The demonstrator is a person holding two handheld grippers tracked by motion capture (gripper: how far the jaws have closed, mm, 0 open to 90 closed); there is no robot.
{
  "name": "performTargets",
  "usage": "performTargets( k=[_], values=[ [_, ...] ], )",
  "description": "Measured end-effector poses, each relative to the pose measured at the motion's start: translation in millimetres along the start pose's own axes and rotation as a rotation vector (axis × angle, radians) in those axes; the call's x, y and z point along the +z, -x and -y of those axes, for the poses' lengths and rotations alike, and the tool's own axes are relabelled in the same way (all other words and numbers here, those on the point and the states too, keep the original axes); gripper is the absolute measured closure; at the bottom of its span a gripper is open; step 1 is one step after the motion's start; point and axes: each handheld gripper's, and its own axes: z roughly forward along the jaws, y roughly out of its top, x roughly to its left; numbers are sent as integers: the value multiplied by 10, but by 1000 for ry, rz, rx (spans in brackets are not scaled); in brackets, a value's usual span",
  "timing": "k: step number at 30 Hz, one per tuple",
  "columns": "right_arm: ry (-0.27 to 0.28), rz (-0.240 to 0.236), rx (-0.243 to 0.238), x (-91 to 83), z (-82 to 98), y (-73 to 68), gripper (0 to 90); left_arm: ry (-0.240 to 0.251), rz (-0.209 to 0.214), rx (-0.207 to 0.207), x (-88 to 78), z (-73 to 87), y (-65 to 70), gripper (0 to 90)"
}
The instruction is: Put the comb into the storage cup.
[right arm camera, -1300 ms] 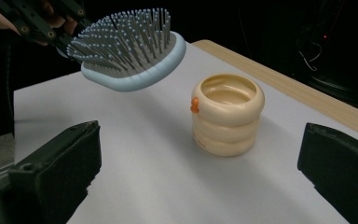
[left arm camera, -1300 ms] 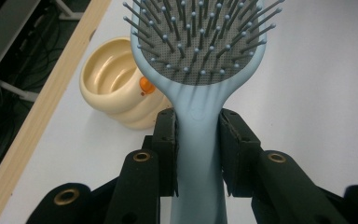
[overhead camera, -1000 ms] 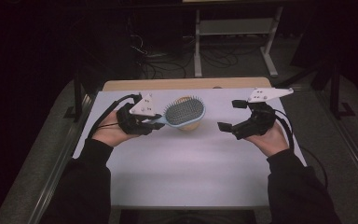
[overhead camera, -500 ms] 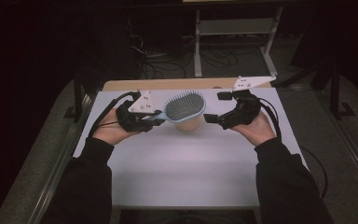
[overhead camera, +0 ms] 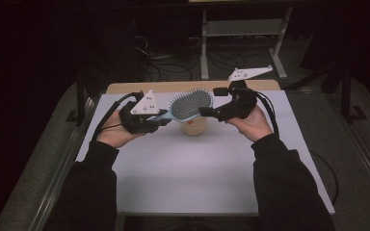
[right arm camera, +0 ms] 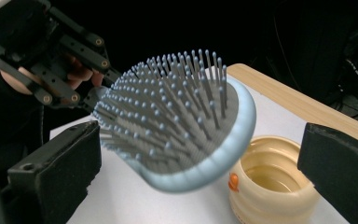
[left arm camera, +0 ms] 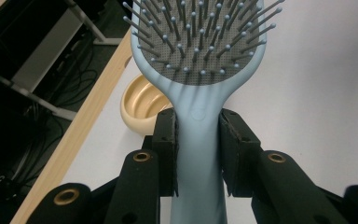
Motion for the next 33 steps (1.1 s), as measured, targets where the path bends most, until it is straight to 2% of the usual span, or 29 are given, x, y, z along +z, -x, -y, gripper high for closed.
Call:
performTargets(
  k=[9, 12, 16, 21, 22, 24, 27, 28, 30, 33],
  values=[
    [-12, -2, 12, 76, -59, -9, 0, 25, -25, 4, -25, 2, -6, 700],
    [-13, 2, 51, 91, -82, 9, 0, 33, -31, -5, -22, 9, -16, 700],
    [-21, 7, 73, 104, -114, 17, 4, 43, -44, -8, -13, 17, -27, 700],
    [-33, -37, 129, 111, -157, 53, 102, 60, -53, -26, -3, 32, -51, 700],
    [-36, -59, 150, 110, -165, 66, 150, 65, -51, -31, -5, 37, -56, 700],
    [-46, -115, 211, 122, -177, 97, 186, 82, -42, -45, -14, 49, -69, 700],
    [-32, -193, 271, 136, -189, 128, 322, 93, -36, -55, -18, 56, -73, 700],
    [-24, -204, 276, 142, -195, 124, 346, 96, -34, -63, -14, 54, -69, 700],
    [-21, -194, 281, 162, -214, 101, 360, 96, -35, -65, -8, 63, -71, 700],
    [-19, -187, 328, 174, -240, 106, 389, 124, -22, -101, 16, 103, -76, 700]
  ],
)
